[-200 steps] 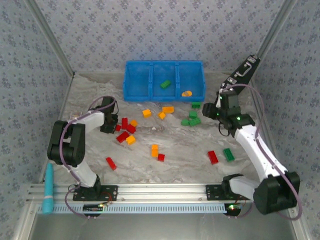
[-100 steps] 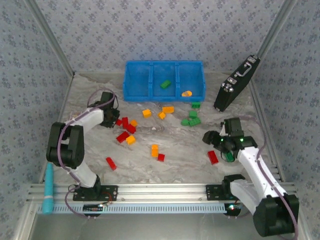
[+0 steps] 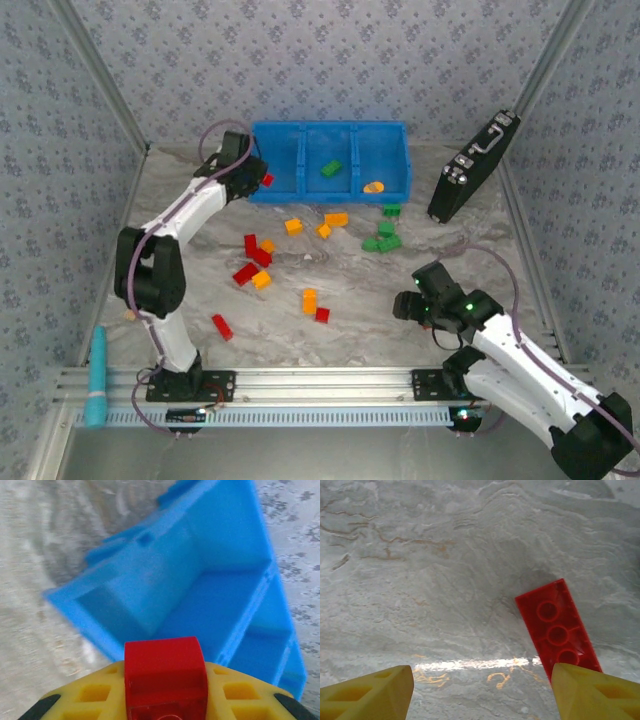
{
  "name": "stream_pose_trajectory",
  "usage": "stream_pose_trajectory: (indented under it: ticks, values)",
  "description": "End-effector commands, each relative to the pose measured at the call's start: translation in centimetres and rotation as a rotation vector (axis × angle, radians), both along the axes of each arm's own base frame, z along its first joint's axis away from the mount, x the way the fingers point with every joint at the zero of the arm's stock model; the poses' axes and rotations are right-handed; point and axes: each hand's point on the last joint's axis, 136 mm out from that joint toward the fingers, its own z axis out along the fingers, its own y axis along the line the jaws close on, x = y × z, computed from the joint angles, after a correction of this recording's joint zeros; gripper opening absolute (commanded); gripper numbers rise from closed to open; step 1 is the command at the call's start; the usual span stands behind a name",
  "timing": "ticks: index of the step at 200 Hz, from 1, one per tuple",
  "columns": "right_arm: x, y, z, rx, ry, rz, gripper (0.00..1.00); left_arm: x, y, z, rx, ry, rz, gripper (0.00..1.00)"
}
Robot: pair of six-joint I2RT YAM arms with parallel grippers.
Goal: Sort the legos into containers by color
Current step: Place the lego in the container.
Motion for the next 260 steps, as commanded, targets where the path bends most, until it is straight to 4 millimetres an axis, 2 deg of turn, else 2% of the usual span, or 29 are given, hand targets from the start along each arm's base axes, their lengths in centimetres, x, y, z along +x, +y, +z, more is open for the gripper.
stream_pose_trajectory:
  ticks: [1, 22, 51, 86, 95, 100, 106, 141, 188, 240, 260]
  values:
    - [-0.4, -2.0, -0.4, -0.096, 0.006, -0.083, 0.76, 2.4, -1.6, 1.3, -0.024, -0.051, -0.030, 0.16]
    - [-1.2, -3.3, -1.0, -0.128, 0.047, -0.181, 0.76, 4.0, -2.4, 0.7, -0.025, -0.054, -0.037, 0.16]
    - [-1.1, -3.2, -1.6, -0.118, 0.059, -0.219, 0.76, 5.7, -3.6, -0.9, -0.054, -0.038, -0.051, 0.17]
    - [-0.9, -3.4, -1.6, -0.146, 0.086, -0.228, 0.77, 7.6, -4.3, -1.3, -0.039, -0.055, -0.064, 0.20]
    - [-0.8, -3.4, -1.6, -0.146, 0.095, -0.229, 0.77, 8.1, -4.3, -1.5, -0.034, -0.054, -0.063, 0.23]
    - [-0.6, -3.4, -1.7, -0.146, 0.100, -0.230, 0.77, 8.1, -4.3, -2.2, -0.030, -0.038, -0.064, 0.24]
    - [-0.5, -3.4, -1.8, -0.147, 0.107, -0.232, 0.77, 8.7, -4.5, -1.4, -0.039, -0.057, -0.066, 0.26]
    - [0.3, -3.4, -2.2, -0.156, 0.135, -0.230, 0.77, 9.8, -4.9, -2.2, -0.036, -0.048, -0.092, 0.42]
    - [0.6, -3.5, -3.4, -0.136, 0.170, -0.225, 0.75, 10.3, -4.7, -0.3, 0.001, -0.095, -0.125, 0.60]
    - [0.2, -2.7, -5.0, -0.110, 0.216, -0.174, 0.71, 9.6, -4.2, 3.1, 0.020, -0.143, -0.143, 0.63]
    - [0.1, -2.4, -4.8, -0.099, 0.206, -0.174, 0.68, 9.0, -3.8, 4.7, 0.034, -0.163, -0.146, 0.64]
